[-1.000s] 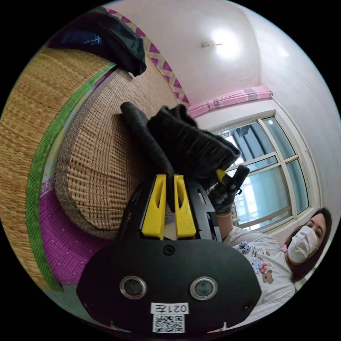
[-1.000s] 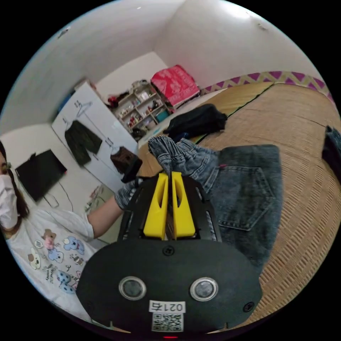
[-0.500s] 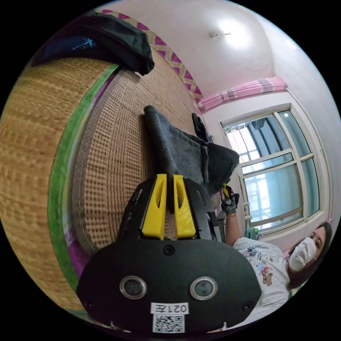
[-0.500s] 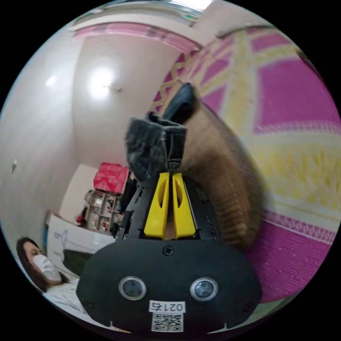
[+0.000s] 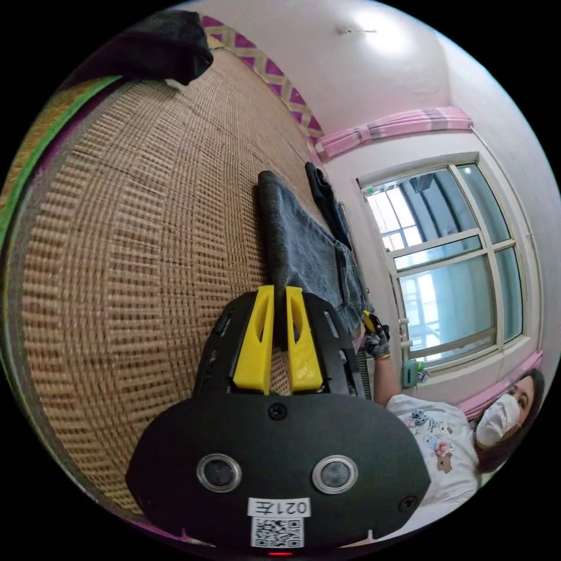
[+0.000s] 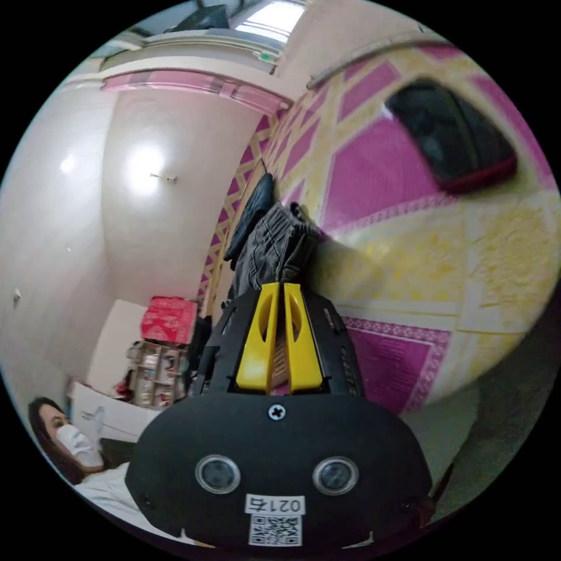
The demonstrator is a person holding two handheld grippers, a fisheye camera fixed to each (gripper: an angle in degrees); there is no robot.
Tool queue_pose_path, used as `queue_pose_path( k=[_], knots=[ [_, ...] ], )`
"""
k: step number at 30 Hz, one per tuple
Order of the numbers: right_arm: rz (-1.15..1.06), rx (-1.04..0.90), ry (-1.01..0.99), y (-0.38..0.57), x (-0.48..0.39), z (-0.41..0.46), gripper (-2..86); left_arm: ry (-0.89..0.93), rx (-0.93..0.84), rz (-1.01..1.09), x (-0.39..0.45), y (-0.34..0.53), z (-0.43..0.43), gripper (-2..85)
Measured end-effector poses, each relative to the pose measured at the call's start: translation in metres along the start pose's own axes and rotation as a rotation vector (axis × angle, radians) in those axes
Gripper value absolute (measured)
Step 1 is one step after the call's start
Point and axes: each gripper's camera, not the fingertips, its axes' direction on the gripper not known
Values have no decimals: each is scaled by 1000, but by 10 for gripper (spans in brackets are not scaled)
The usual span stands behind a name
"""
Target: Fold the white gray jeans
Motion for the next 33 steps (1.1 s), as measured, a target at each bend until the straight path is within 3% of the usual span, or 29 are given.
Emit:
queue_pose_path(
  k=[3, 5, 11, 16, 21, 24, 27, 29, 33],
  knots=[
    [-312, 60, 218, 8, -73, -6, 15, -152, 89, 183, 43, 19, -15, 23],
    [-542, -20, 265, 9, -124, 33, 26, -190, 49, 297, 79, 24, 2, 46],
    [-871, -125, 414, 15, -190, 152, 37, -211, -140, 623, 190, 36, 135, 77],
    [-917, -187, 464, 26, -196, 203, 31, -280, -243, 743, 237, 51, 250, 99],
    [-867, -207, 467, 30, -194, 210, 16, -407, -291, 831, 252, 66, 288, 116],
    [-867, -217, 479, 36, -198, 213, 10, -482, -266, 844, 258, 68, 290, 77],
    [-863, -218, 483, 41, -201, 213, 7, -353, -191, 703, 250, 51, 262, 24],
    [-855, -223, 478, 44, -202, 213, 5, -259, -86, 611, 241, 40, 224, 13],
    [-840, -232, 473, 46, -204, 212, 1, -294, 160, 552, 215, 21, 87, 3]
  ],
)
